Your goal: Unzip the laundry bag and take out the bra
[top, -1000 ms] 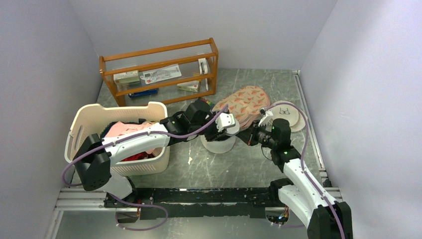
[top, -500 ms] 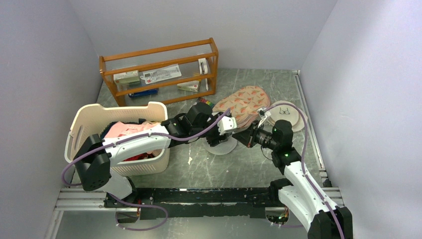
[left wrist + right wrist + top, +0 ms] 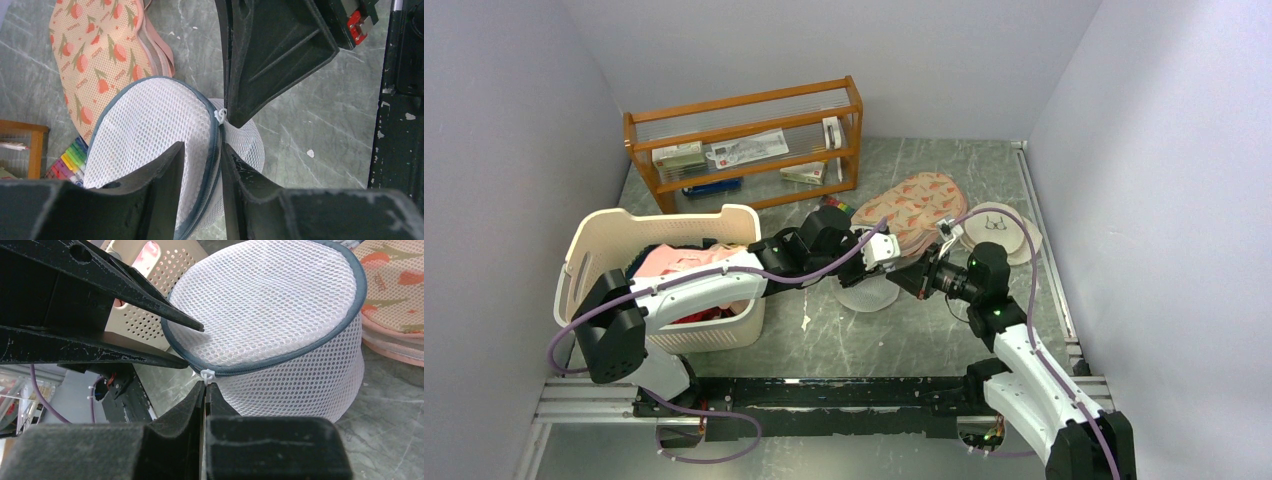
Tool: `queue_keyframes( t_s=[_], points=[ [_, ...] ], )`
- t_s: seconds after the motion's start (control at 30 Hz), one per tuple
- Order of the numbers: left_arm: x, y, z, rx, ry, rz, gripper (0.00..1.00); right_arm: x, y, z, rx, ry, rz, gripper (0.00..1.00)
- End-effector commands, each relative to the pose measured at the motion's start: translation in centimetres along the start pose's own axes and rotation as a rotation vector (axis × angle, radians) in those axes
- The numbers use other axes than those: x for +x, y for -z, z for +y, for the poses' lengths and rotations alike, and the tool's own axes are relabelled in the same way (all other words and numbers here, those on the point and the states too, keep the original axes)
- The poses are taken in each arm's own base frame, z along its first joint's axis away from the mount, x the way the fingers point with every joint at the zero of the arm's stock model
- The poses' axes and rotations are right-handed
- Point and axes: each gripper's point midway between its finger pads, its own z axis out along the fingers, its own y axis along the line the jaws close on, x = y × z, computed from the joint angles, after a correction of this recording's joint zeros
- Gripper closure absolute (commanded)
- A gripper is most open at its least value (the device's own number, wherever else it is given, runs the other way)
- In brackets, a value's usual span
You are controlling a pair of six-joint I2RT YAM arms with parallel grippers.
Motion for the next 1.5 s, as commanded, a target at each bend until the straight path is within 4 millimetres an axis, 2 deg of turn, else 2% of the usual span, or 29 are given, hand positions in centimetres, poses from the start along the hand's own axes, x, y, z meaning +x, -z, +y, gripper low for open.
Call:
queue_keyframes(
  t_s=[0.0, 0.2, 0.37, 0.57, 0.73, 0.93, 1.17, 1.33, 1.47],
  points=[
    [-0.2, -0.3, 0.1, -0.008, -0.006, -0.004, 0.59, 0.1, -0.2, 0.6, -0.034, 0.016, -0.003, 1.00],
    [-0.1, -0.4, -0.1, 0.002, -0.007, 0.001, 0.66, 0.1, -0.3, 0.6, -0.030, 0.019, -0.002, 1.00],
    [-0.3, -0.3, -0.2, 0.005, -0.020, -0.005, 0.77, 0.0, -0.3, 0.3, -0.010, 0.014, -0.011, 1.00],
    [-1.1, 0.4, -0.3, 0.003, -0.044, -0.036, 0.86, -0.2, -0.5, -0.8, 0.052, -0.021, -0.026, 1.00],
    [-1.7, 1.0, -0.6, 0.006, -0.062, -0.059, 0.92, -0.4, -0.4, -2.8, 0.169, -0.071, -0.051, 1.00],
    [-2.3, 1.6, -0.6, -0.007, -0.083, -0.085, 0.93, -0.6, -0.1, -5.7, 0.314, -0.149, -0.084, 1.00],
    [-2.9, 2.2, -0.4, -0.029, -0.095, -0.101, 0.93, 1.1, 0.0, -9.3, 0.397, -0.320, -0.013, 1.00],
    [-3.0, 2.4, 0.1, -0.064, -0.093, -0.101, 0.93, 0.6, 0.6, -9.3, 0.331, -0.344, -0.054, 1.00],
    [-2.3, 2.1, 0.8, -0.103, -0.090, -0.071, 0.93, -0.2, 0.5, -7.1, 0.208, -0.251, -0.054, 1.00]
  ],
)
